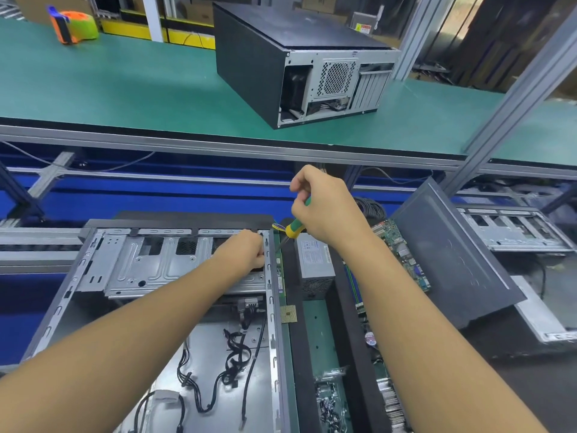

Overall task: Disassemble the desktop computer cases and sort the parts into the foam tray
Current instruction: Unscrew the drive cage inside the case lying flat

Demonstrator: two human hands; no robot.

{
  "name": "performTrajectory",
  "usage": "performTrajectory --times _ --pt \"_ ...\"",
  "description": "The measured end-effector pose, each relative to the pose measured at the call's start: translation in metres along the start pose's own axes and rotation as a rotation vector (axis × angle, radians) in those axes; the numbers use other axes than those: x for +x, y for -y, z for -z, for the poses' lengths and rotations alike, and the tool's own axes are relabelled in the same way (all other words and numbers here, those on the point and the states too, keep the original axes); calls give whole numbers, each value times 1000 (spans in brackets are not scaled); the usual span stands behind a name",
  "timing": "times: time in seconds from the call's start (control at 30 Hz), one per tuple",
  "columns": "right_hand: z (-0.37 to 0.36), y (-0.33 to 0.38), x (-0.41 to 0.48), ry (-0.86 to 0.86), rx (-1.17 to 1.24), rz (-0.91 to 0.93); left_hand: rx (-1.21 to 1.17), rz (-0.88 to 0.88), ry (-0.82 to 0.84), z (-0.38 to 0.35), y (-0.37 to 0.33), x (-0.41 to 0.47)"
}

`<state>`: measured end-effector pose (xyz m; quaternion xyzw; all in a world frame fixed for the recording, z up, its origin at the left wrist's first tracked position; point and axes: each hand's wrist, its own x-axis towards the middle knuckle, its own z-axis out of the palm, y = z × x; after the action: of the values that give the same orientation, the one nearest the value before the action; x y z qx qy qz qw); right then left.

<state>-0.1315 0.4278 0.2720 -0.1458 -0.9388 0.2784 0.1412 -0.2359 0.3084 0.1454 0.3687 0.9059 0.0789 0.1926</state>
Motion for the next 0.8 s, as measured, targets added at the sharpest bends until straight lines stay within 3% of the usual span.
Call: performTrajectory --times 0.3,0.63,0.8 --pt "-12 4 -6 47 135 -104 77 -5 -19 -10 3 -1" --pt "-42 9 -45 113 100 -196 -86 -353 -168 -13 47 1" --pt "-46 13 -56 118 85 -236 -79 -301 -227 -17 40 -3"
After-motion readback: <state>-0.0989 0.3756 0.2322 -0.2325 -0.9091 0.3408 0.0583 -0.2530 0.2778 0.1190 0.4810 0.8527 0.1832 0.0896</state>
